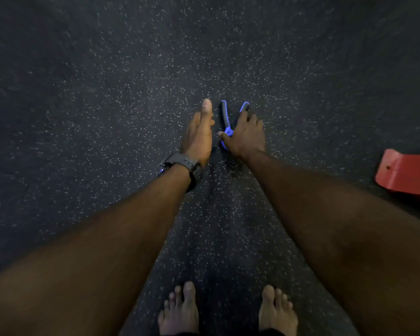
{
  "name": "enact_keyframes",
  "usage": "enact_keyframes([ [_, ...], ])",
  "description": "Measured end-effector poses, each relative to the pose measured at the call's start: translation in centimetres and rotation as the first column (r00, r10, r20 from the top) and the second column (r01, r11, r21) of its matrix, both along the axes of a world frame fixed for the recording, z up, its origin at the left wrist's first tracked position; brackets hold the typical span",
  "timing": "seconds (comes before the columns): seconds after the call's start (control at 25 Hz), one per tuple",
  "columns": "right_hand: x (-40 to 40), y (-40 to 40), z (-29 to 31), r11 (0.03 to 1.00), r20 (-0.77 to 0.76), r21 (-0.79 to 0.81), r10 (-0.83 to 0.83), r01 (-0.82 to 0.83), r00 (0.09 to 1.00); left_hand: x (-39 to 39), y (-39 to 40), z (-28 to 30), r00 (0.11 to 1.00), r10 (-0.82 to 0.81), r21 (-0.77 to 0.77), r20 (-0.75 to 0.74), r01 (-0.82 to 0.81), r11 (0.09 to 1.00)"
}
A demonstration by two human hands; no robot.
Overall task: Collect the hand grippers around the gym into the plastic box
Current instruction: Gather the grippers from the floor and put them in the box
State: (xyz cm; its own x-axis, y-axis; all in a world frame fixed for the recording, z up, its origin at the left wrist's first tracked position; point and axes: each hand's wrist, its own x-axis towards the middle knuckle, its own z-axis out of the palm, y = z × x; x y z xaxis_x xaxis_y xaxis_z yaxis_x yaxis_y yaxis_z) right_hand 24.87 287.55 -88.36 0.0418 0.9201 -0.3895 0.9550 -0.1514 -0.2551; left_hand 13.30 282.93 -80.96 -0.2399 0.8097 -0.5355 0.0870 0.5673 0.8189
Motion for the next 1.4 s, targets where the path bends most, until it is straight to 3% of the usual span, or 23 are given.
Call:
enact_keyframes([
  [0.12, -1.5, 0.9, -2.6, 0.996, 0.104, 0.082, -0.052, 0.044, 0.993, 0.4, 1.4, -1.9, 1.0, 0.006, 0.026, -0.008, -0.006, 1.0],
  [0.2, -1.2, 1.5, -2.8, 0.992, 0.093, 0.101, -0.08, 0.07, 0.992, 0.6, 1.7, -2.1, 1.0, -0.009, 0.016, -0.008, 0.009, 1.0],
  [0.36, 0.5, 0.0, -0.6, 0.984, -0.027, -0.025, -0.176, 0.176, 0.984, 1.4, 1.3, 0.7, 0.999, -0.022, 0.012, -0.033, 0.022, 1.0],
  [0.48, 1.5, -3.6, 4.4, 0.934, -0.219, -0.141, -0.353, 0.329, 0.909, 2.4, -0.6, 5.6, 0.999, -0.036, 0.026, -0.027, 0.037, 0.999],
  [0.68, 3.0, -10.5, 19.2, 0.865, -0.47, -0.333, -0.497, 0.375, 0.729, 4.3, -5.6, 19.0, 0.998, -0.045, 0.029, -0.052, 0.047, 0.998],
  [0.88, 5.5, -19.8, 40.9, 0.8, -0.614, -0.457, -0.6, 0.388, 0.514, 5.9, -12.3, 39.7, 0.999, -0.039, 0.108, -0.038, 0.043, 0.993],
  [0.96, 6.3, -23.9, 48.9, 0.757, -0.659, -0.49, -0.647, 0.433, 0.384, 5.9, -15.4, 47.8, 0.997, -0.068, 0.152, -0.031, 0.072, 0.986],
  [1.04, 7.1, -27.3, 55.1, 0.74, -0.71, -0.478, -0.643, 0.473, 0.288, 5.7, -18.7, 53.4, 0.997, -0.082, 0.18, -0.015, 0.083, 0.98],
  [1.16, 8.0, -34.5, 65.0, 0.738, -0.785, -0.411, -0.585, 0.536, 0.203, 5.6, -25.9, 61.4, 0.989, -0.15, 0.267, 0.013, 0.141, 0.953],
  [1.4, 10.1, -48.5, 83.1, 0.686, -0.855, -0.267, -0.493, 0.677, 0.163, 8.2, -41.2, 76.4, 0.93, -0.364, 0.421, 0.058, 0.308, 0.853],
])
